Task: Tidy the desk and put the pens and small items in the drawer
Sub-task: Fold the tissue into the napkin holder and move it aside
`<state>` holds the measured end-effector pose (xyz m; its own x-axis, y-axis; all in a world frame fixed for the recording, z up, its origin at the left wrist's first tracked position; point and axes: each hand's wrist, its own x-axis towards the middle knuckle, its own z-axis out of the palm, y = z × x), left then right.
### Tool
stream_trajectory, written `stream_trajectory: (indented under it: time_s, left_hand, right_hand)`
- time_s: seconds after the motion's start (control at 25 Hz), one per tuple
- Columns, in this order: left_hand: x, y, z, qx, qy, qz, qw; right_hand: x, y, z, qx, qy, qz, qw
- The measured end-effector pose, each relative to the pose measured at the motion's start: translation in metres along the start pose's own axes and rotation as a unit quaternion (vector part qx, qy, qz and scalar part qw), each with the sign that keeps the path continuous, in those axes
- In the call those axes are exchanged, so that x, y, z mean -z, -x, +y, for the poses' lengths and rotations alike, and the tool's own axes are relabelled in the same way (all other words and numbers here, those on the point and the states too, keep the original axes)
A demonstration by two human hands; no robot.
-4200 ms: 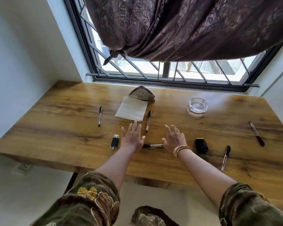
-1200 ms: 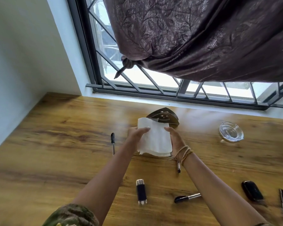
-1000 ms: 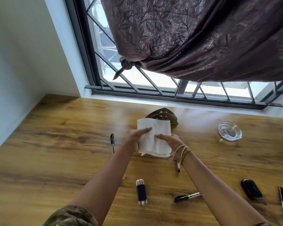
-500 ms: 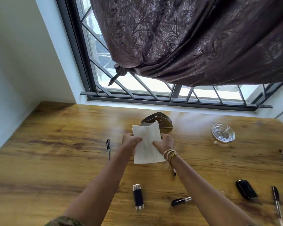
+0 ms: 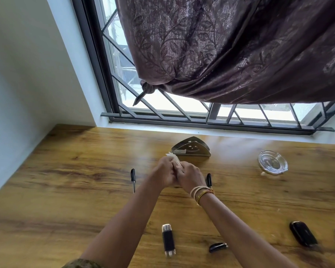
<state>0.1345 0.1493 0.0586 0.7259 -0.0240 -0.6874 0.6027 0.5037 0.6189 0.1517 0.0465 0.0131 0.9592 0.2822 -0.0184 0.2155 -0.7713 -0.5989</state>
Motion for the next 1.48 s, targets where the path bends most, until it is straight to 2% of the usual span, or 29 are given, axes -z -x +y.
stream_trajectory:
  time_s: [0.12,0.24,0.32,0.4,0.48,0.56,0.8,0.96,1.08,1.28,1.36,1.48]
  left_hand:
    - [0.011,-0.013,-0.001,0.022,0.028,-0.046,0.998]
    - [0.019,-0.012,-0.003,-0.008,-0.050,-0.036,0.998]
    - [0.023,-0.016,-0.009,-0.086,-0.125,0.010,0.988]
    - [0.029,-0.020,-0.012,-0.188,-0.191,0.053,0.962]
    - [0.031,-0.020,-0.010,-0.240,-0.248,0.027,0.938]
    - [0.028,-0.018,-0.001,-0.242,-0.295,-0.022,0.924]
    - [0.025,-0.024,0.018,-0.175,-0.386,-0.040,0.905]
    - [0.024,-0.029,0.018,-0.234,-0.313,0.005,0.921]
    - [0.023,-0.036,0.024,-0.255,-0.258,0.052,0.930]
    - [0.011,-0.040,0.037,-0.299,-0.232,0.065,0.923]
    - [0.009,-0.048,0.047,-0.321,-0.264,0.075,0.906]
    - [0.002,-0.056,0.066,-0.380,-0.365,0.139,0.838]
  right_hand:
    - [0.004,0.001,0.004,0.007,-0.072,-0.065,0.995]
    - [0.020,-0.002,0.013,0.002,-0.104,-0.088,0.991]
    - [0.031,-0.006,0.018,-0.009,-0.116,-0.098,0.988]
    - [0.039,-0.009,0.022,-0.011,-0.137,-0.125,0.982]
    - [0.047,-0.011,0.022,0.002,-0.137,-0.166,0.977]
    - [0.056,-0.014,0.023,0.023,-0.116,-0.201,0.972]
    - [0.066,-0.018,0.034,0.042,-0.113,-0.224,0.967]
    - [0.070,-0.020,0.049,0.034,-0.103,-0.153,0.982]
    - [0.080,-0.028,0.058,-0.010,-0.166,-0.092,0.982]
    - [0.091,-0.054,0.062,-0.013,-0.160,-0.013,0.987]
    - [0.097,-0.069,0.061,-0.009,-0.159,0.022,0.987]
    - [0.109,-0.092,0.054,0.000,-0.157,0.055,0.986]
